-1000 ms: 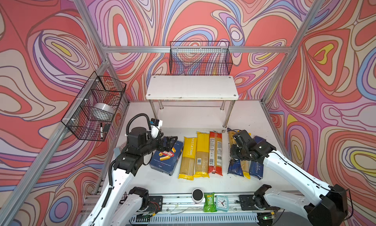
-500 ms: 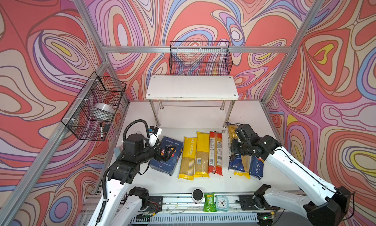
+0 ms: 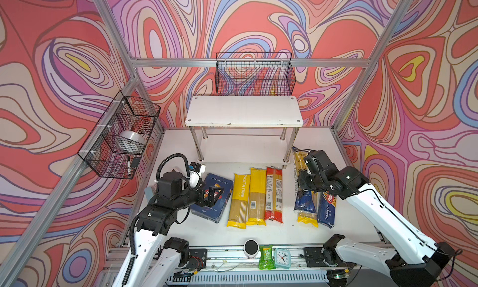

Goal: Place and organize the pasta boxes and bags onto the shelf
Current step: 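Lift the Ankara spaghetti bag upright with the right gripper toward the shelf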

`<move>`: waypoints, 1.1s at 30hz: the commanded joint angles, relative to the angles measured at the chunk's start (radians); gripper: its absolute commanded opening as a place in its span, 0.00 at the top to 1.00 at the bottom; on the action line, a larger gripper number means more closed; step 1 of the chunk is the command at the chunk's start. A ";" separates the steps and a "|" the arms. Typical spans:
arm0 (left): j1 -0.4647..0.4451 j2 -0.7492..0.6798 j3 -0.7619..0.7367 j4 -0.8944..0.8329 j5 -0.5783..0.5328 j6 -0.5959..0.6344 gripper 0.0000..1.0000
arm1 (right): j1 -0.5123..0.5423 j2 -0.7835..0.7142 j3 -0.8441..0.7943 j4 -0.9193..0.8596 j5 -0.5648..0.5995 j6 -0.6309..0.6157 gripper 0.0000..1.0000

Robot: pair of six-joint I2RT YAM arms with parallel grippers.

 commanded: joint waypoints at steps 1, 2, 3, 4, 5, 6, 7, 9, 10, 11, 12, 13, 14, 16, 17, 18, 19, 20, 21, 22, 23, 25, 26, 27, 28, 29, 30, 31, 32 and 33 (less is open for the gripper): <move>-0.004 -0.018 0.001 -0.028 -0.009 0.016 0.00 | 0.007 0.015 0.097 0.032 0.017 -0.020 1.00; -0.004 -0.022 0.000 -0.028 -0.013 0.016 0.00 | 0.006 0.022 0.114 0.020 0.018 -0.022 1.00; -0.004 -0.024 0.000 -0.028 -0.017 0.016 0.00 | 0.006 0.027 0.133 0.009 0.019 -0.026 1.00; -0.004 -0.030 0.000 -0.028 -0.023 0.015 0.00 | 0.007 0.030 0.149 -0.001 0.022 -0.030 1.00; -0.004 -0.033 0.000 -0.029 -0.026 0.015 0.00 | 0.006 0.031 0.166 -0.011 0.025 -0.034 1.00; -0.004 -0.036 0.000 -0.029 -0.029 0.014 0.00 | 0.007 0.031 0.187 -0.023 0.032 -0.039 1.00; -0.004 -0.038 0.000 -0.029 -0.032 0.014 0.00 | 0.006 0.034 0.208 -0.039 0.042 -0.043 1.00; -0.004 -0.043 -0.002 -0.028 -0.033 0.014 0.00 | 0.006 0.042 0.261 -0.079 0.064 -0.050 1.00; -0.004 -0.044 -0.002 -0.028 -0.032 0.013 0.00 | 0.006 0.046 0.287 -0.100 0.073 -0.055 1.00; -0.004 -0.043 -0.002 -0.030 -0.033 0.013 0.00 | 0.006 0.050 0.311 -0.118 0.084 -0.057 1.00; -0.004 -0.044 0.000 -0.030 -0.033 0.013 0.00 | 0.007 0.050 0.332 -0.135 0.092 -0.060 1.00; -0.005 -0.046 0.001 -0.032 -0.032 0.012 0.00 | 0.005 0.050 0.346 -0.146 0.099 -0.061 1.00; -0.004 -0.047 0.001 -0.033 -0.031 0.014 0.00 | 0.006 0.050 0.362 -0.155 0.112 -0.061 1.00; -0.004 -0.053 0.001 -0.029 -0.022 0.015 0.00 | 0.005 0.050 0.374 -0.157 0.111 -0.061 1.00; -0.004 -0.058 -0.001 -0.029 -0.025 0.013 0.00 | 0.006 0.053 0.384 -0.155 0.102 -0.065 1.00; -0.004 -0.062 -0.003 -0.026 -0.033 0.012 0.00 | 0.006 0.058 0.395 -0.154 0.095 -0.067 1.00; -0.004 -0.065 -0.005 -0.027 -0.039 0.011 0.00 | 0.006 0.063 0.409 -0.155 0.093 -0.070 1.00; -0.004 -0.067 -0.003 -0.027 -0.042 0.013 0.00 | 0.007 0.073 0.429 -0.155 0.092 -0.077 1.00; -0.004 -0.069 -0.002 -0.028 -0.043 0.014 0.00 | 0.006 0.085 0.455 -0.157 0.093 -0.086 1.00; -0.004 -0.068 -0.002 -0.028 -0.043 0.015 0.00 | 0.006 0.097 0.479 -0.160 0.099 -0.093 1.00; -0.004 -0.068 -0.003 -0.027 -0.043 0.014 0.00 | 0.006 0.113 0.510 -0.164 0.105 -0.102 1.00; -0.005 -0.066 -0.003 -0.027 -0.040 0.014 0.00 | 0.006 0.145 0.573 -0.175 0.113 -0.120 1.00; -0.005 -0.062 -0.001 -0.029 -0.040 0.015 0.00 | 0.006 0.163 0.602 -0.181 0.113 -0.129 1.00; -0.004 -0.061 0.000 -0.031 -0.040 0.016 0.00 | 0.006 0.178 0.629 -0.186 0.115 -0.139 1.00; -0.004 -0.060 0.001 -0.032 -0.040 0.015 0.00 | 0.006 0.195 0.656 -0.192 0.114 -0.147 1.00; -0.004 -0.060 0.001 -0.033 -0.041 0.015 0.00 | 0.006 0.210 0.679 -0.194 0.115 -0.157 1.00; -0.004 -0.060 0.001 -0.033 -0.042 0.016 0.00 | 0.006 0.223 0.698 -0.194 0.115 -0.166 1.00; -0.004 -0.063 0.001 -0.033 -0.042 0.016 0.00 | 0.006 0.239 0.719 -0.194 0.116 -0.172 1.00; -0.004 -0.065 0.000 -0.032 -0.043 0.016 0.00 | 0.005 0.252 0.736 -0.190 0.114 -0.181 1.00; -0.004 -0.067 -0.001 -0.030 -0.043 0.015 0.00 | 0.007 0.262 0.753 -0.185 0.114 -0.189 1.00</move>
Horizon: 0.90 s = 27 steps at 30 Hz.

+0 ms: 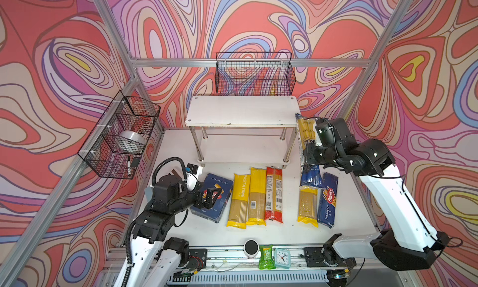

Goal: Place and organize the pasta boxes and bags onto the shelf
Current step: 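Lift the Ankara spaghetti bag upright with the right gripper toward the shelf, then carry the bag over the shelf top and lower it with the right gripper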

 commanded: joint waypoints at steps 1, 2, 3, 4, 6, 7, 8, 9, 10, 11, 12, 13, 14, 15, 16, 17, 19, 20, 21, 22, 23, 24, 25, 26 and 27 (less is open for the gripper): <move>-0.004 -0.010 -0.002 -0.017 -0.008 0.015 0.00 | 0.007 0.027 0.086 0.077 0.034 -0.056 1.00; -0.004 -0.012 -0.003 -0.016 -0.009 0.013 0.00 | 0.005 0.041 0.101 0.084 0.034 -0.065 1.00; -0.004 -0.011 -0.003 -0.015 -0.009 0.013 0.00 | 0.006 0.051 0.114 0.092 0.034 -0.073 1.00; -0.004 -0.012 -0.004 -0.015 -0.007 0.013 0.00 | 0.006 0.063 0.128 0.102 0.025 -0.081 1.00; -0.004 -0.009 -0.003 -0.016 -0.002 0.013 0.00 | 0.005 0.082 0.149 0.133 0.005 -0.097 1.00; -0.004 -0.008 -0.003 -0.014 0.002 0.013 0.00 | 0.005 0.093 0.161 0.145 0.005 -0.107 1.00; -0.004 -0.008 -0.003 -0.014 0.006 0.014 0.00 | 0.005 0.107 0.176 0.150 0.009 -0.114 1.00; -0.004 -0.007 -0.003 -0.013 0.010 0.015 0.00 | 0.005 0.122 0.196 0.152 0.016 -0.123 1.00; -0.004 -0.006 -0.003 -0.012 0.010 0.014 0.00 | 0.003 0.140 0.213 0.153 0.016 -0.131 1.00; -0.004 -0.006 -0.003 -0.013 0.009 0.015 0.00 | 0.002 0.158 0.233 0.154 0.015 -0.140 1.00; -0.004 -0.007 -0.002 -0.013 0.007 0.014 0.00 | -0.004 0.175 0.252 0.158 0.000 -0.147 1.00; -0.004 -0.008 -0.003 -0.014 0.006 0.015 0.00 | -0.009 0.188 0.265 0.162 -0.007 -0.152 1.00; -0.004 -0.010 -0.003 -0.013 0.006 0.015 0.00 | -0.013 0.202 0.282 0.165 -0.011 -0.158 1.00; -0.004 -0.013 -0.004 -0.011 0.004 0.013 0.00 | -0.020 0.215 0.296 0.168 -0.022 -0.164 1.00; -0.003 -0.016 -0.005 -0.009 0.007 0.013 0.00 | -0.031 0.224 0.305 0.175 -0.036 -0.169 1.00; -0.004 -0.018 -0.006 -0.006 0.011 0.013 0.00 | -0.046 0.231 0.309 0.182 -0.046 -0.170 1.00; -0.004 -0.018 -0.006 -0.002 0.018 0.014 0.00 | -0.078 0.248 0.321 0.187 -0.070 -0.173 1.00; -0.004 -0.018 -0.006 -0.002 0.018 0.013 0.00 | -0.098 0.255 0.328 0.189 -0.088 -0.173 1.00; -0.004 -0.018 -0.006 -0.003 0.017 0.013 0.00 | -0.113 0.260 0.330 0.192 -0.102 -0.173 1.00; -0.004 -0.018 -0.005 -0.005 0.015 0.013 0.00 | -0.135 0.265 0.328 0.200 -0.120 -0.173 1.00; -0.004 -0.020 -0.003 -0.005 0.015 0.013 0.00 | -0.150 0.271 0.331 0.203 -0.129 -0.175 1.00; -0.004 -0.024 -0.005 -0.002 0.022 0.012 0.00 | -0.160 0.277 0.334 0.204 -0.134 -0.175 1.00; -0.004 -0.027 -0.007 0.005 0.032 0.014 0.00 | -0.170 0.282 0.340 0.205 -0.142 -0.176 1.00; -0.004 -0.032 -0.011 0.013 0.040 0.012 0.00 | -0.177 0.288 0.345 0.205 -0.151 -0.178 1.00; -0.004 -0.038 -0.015 0.019 0.041 0.009 0.00 | -0.179 0.292 0.351 0.207 -0.151 -0.178 1.00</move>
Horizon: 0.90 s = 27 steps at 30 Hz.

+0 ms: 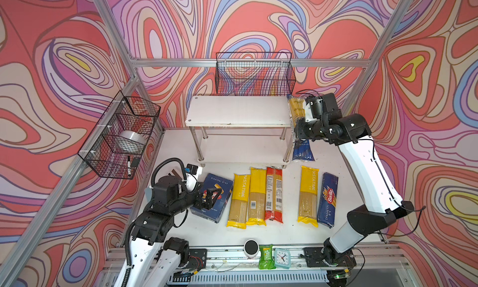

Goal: Place and organize the pasta boxes and bags onto the shelf
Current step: 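Carry the bag over the shelf top and lower it with the right gripper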

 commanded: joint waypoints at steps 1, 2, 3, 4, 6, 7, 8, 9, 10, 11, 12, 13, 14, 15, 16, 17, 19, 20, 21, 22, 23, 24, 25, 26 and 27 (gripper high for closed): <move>-0.004 -0.021 -0.015 0.017 0.024 0.009 0.00 | -0.010 -0.008 0.070 0.116 -0.034 -0.018 1.00; -0.004 -0.023 -0.015 0.018 0.022 0.010 0.00 | -0.011 -0.003 0.077 0.117 -0.040 -0.019 1.00; -0.004 -0.022 -0.014 0.016 0.021 0.010 0.00 | -0.012 0.004 0.085 0.118 -0.046 -0.021 1.00; -0.004 -0.020 -0.013 0.015 0.023 0.011 0.00 | -0.012 0.010 0.092 0.121 -0.050 -0.021 1.00; -0.004 -0.016 -0.012 0.016 0.031 0.012 0.00 | -0.012 0.018 0.102 0.127 -0.047 -0.025 1.00; -0.004 -0.015 -0.012 0.015 0.030 0.012 0.00 | -0.012 0.023 0.107 0.131 -0.049 -0.027 1.00; -0.004 -0.014 -0.011 0.013 0.027 0.011 0.00 | -0.012 0.028 0.116 0.135 -0.049 -0.028 1.00; -0.004 -0.012 -0.010 0.013 0.026 0.012 0.00 | -0.012 0.036 0.128 0.136 -0.047 -0.030 1.00; -0.004 -0.014 -0.010 0.013 0.027 0.012 0.00 | -0.012 0.046 0.145 0.136 -0.048 -0.031 1.00; -0.004 -0.014 -0.010 0.014 0.028 0.012 0.00 | -0.012 0.057 0.160 0.134 -0.050 -0.032 1.00; -0.004 -0.013 -0.010 0.014 0.028 0.012 0.00 | -0.012 0.067 0.177 0.133 -0.051 -0.031 1.00; -0.004 -0.014 -0.010 0.014 0.028 0.012 0.00 | -0.012 0.077 0.188 0.133 -0.056 -0.027 1.00; -0.003 -0.014 -0.011 0.014 0.027 0.012 0.00 | -0.012 0.084 0.194 0.136 -0.062 -0.026 1.00; -0.004 -0.016 -0.010 0.013 0.027 0.012 0.00 | -0.012 0.090 0.196 0.139 -0.067 -0.024 1.00; -0.004 -0.016 -0.010 0.013 0.028 0.012 0.00 | -0.012 0.093 0.196 0.143 -0.070 -0.021 1.00; -0.004 -0.016 -0.010 0.014 0.028 0.012 0.00 | -0.012 0.097 0.194 0.147 -0.073 -0.019 1.00; -0.004 -0.014 -0.012 0.013 0.028 0.011 0.00 | -0.013 0.100 0.193 0.153 -0.071 -0.019 1.00; -0.004 -0.015 -0.012 0.014 0.029 0.012 0.00 | -0.014 0.100 0.192 0.155 -0.068 -0.020 1.00; -0.005 -0.013 -0.012 0.014 0.028 0.012 0.00 | -0.014 0.100 0.192 0.156 -0.064 -0.022 1.00; -0.004 -0.014 -0.012 0.014 0.028 0.012 0.00 | -0.014 0.124 0.192 0.156 -0.057 -0.024 1.00; -0.004 -0.012 -0.011 0.013 0.029 0.011 0.00 | -0.014 0.132 0.192 0.158 -0.052 -0.025 1.00; -0.004 -0.012 -0.010 0.012 0.029 0.012 0.00 | -0.015 0.133 0.189 0.161 -0.047 -0.024 1.00; -0.004 -0.011 -0.010 0.013 0.029 0.011 0.00 | -0.017 0.135 0.182 0.167 -0.046 -0.022 1.00; -0.004 -0.011 -0.010 0.013 0.029 0.011 0.00 | -0.018 0.137 0.178 0.171 -0.045 -0.020 1.00; -0.004 -0.012 -0.010 0.014 0.031 0.012 0.00 | -0.020 0.141 0.178 0.173 -0.040 -0.018 1.00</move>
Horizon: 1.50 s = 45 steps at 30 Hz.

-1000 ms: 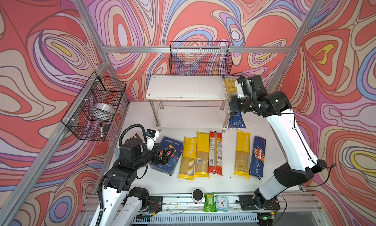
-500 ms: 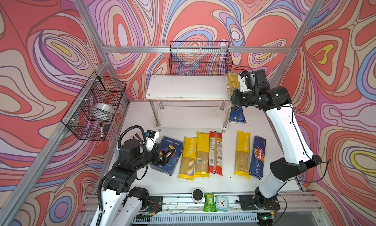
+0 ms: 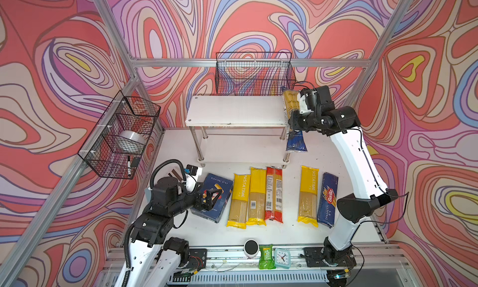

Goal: Place and organize the pasta boxes and bags onto the shelf
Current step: 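Carry the bag over the shelf top and lower it with the right gripper, then open the right gripper, leave the bag on the shelf, and withdraw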

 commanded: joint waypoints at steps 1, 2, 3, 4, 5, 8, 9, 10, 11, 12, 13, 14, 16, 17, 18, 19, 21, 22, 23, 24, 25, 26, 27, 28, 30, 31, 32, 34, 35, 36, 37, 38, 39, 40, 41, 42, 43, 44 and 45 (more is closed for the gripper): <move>-0.004 -0.002 -0.006 0.011 0.017 0.013 0.00 | -0.009 0.005 0.027 0.122 0.023 -0.003 1.00; -0.004 -0.004 -0.006 0.013 0.016 0.012 0.00 | -0.013 0.010 0.027 0.121 0.023 -0.002 1.00; -0.004 -0.005 -0.007 0.013 0.014 0.012 0.00 | -0.017 0.015 0.026 0.120 0.021 0.002 1.00; -0.004 -0.006 -0.007 0.013 0.012 0.012 0.00 | -0.020 0.019 0.023 0.122 0.018 0.005 1.00; -0.004 -0.007 -0.007 0.012 0.011 0.012 0.00 | -0.023 0.023 0.021 0.122 0.014 0.008 1.00; -0.004 -0.007 -0.007 0.011 0.009 0.012 0.00 | -0.025 0.033 0.017 0.124 0.007 0.018 1.00; -0.005 -0.006 -0.007 0.012 0.009 0.011 0.00 | -0.026 0.036 0.015 0.126 0.003 0.020 0.97; -0.004 -0.007 -0.007 0.013 0.014 0.012 0.00 | -0.027 0.039 0.017 0.127 0.002 0.024 0.93; -0.004 -0.008 -0.007 0.016 0.023 0.013 0.00 | -0.028 0.039 0.016 0.130 -0.001 0.027 0.90; -0.004 -0.008 -0.008 0.017 0.026 0.012 0.00 | -0.028 0.040 0.016 0.131 -0.003 0.028 0.86; -0.004 -0.008 -0.009 0.018 0.026 0.012 0.00 | -0.028 0.039 0.017 0.136 -0.004 0.033 0.82; -0.004 -0.007 -0.009 0.018 0.025 0.012 0.00 | -0.029 0.038 0.016 0.139 -0.005 0.036 0.76; -0.004 -0.009 -0.007 0.016 0.025 0.012 0.00 | -0.029 0.040 0.016 0.144 -0.005 0.042 0.71; -0.004 -0.009 -0.007 0.016 0.024 0.012 0.00 | -0.031 0.039 0.016 0.145 -0.006 0.046 0.68; -0.004 -0.010 -0.009 0.016 0.024 0.012 0.00 | -0.031 0.038 0.018 0.146 -0.007 0.049 0.67; -0.004 -0.010 -0.009 0.016 0.023 0.012 0.00 | -0.031 0.041 0.018 0.148 -0.009 0.052 0.65; -0.004 -0.010 -0.009 0.015 0.020 0.012 0.00 | -0.031 0.044 0.025 0.146 -0.009 0.056 0.61; -0.004 -0.010 -0.008 0.014 0.018 0.012 0.00 | -0.031 0.045 0.028 0.145 -0.011 0.057 0.57; -0.004 -0.010 -0.007 0.013 0.018 0.012 0.00 | -0.031 0.049 0.035 0.143 -0.010 0.059 0.54; -0.004 -0.009 -0.007 0.013 0.020 0.012 0.00 | -0.031 0.053 0.044 0.139 -0.008 0.058 0.53; -0.004 -0.009 -0.007 0.013 0.020 0.011 0.00 | -0.031 0.060 0.054 0.135 -0.009 0.058 0.51; -0.004 -0.008 -0.007 0.013 0.020 0.011 0.00 | -0.031 0.064 0.065 0.131 -0.009 0.061 0.50; -0.004 -0.008 -0.007 0.013 0.019 0.012 0.00 | -0.031 0.068 0.072 0.131 -0.009 0.062 0.50; -0.004 -0.009 -0.006 0.012 0.018 0.012 0.00 | -0.031 0.071 0.077 0.132 -0.012 0.062 0.48; -0.004 -0.008 -0.007 0.013 0.018 0.012 0.00 | -0.031 0.077 0.085 0.134 -0.017 0.064 0.45; -0.005 -0.008 -0.007 0.013 0.016 0.012 0.00 | -0.031 0.081 0.092 0.134 -0.018 0.064 0.45; -0.004 -0.009 -0.008 0.011 0.017 0.012 0.00 | -0.031 0.087 0.103 0.131 -0.019 0.064 0.44; -0.004 -0.006 -0.007 0.011 0.015 0.012 0.00 | -0.031 0.099 0.133 0.119 -0.016 0.059 0.42; -0.004 -0.006 -0.006 0.010 0.014 0.012 0.00 | -0.031 0.106 0.148 0.112 -0.012 0.056 0.41; -0.004 -0.005 -0.006 0.010 0.015 0.012 0.00 | -0.031 0.108 0.161 0.105 -0.010 0.053 0.40; -0.003 -0.006 -0.006 0.010 0.014 0.012 0.00 | -0.031 0.107 0.174 0.099 -0.004 0.050 0.38; -0.004 -0.005 -0.006 0.010 0.014 0.012 0.00 | -0.031 0.101 0.180 0.095 0.003 0.045 0.37; -0.004 -0.007 -0.006 0.010 0.014 0.012 0.00 | -0.032 0.092 0.180 0.094 0.009 0.039 0.37; -0.004 -0.007 -0.006 0.010 0.014 0.011 0.00 | -0.032 0.082 0.174 0.093 0.016 0.034 0.36; -0.004 -0.007 -0.006 0.010 0.014 0.012 0.00 | -0.035 0.064 0.164 0.091 0.020 0.029 0.36; -0.004 -0.007 -0.006 0.010 0.014 0.012 0.00 | -0.037 0.047 0.152 0.092 0.022 0.027 0.36; -0.004 -0.008 -0.006 0.009 0.014 0.012 0.00 | -0.037 0.021 0.132 0.095 0.024 0.025 0.36; -0.004 -0.008 -0.006 0.009 0.014 0.012 0.00 | -0.037 -0.007 0.106 0.101 0.023 0.023 0.36; -0.004 -0.007 -0.006 0.009 0.013 0.012 0.00 | -0.037 -0.028 0.081 0.104 0.022 0.023 0.36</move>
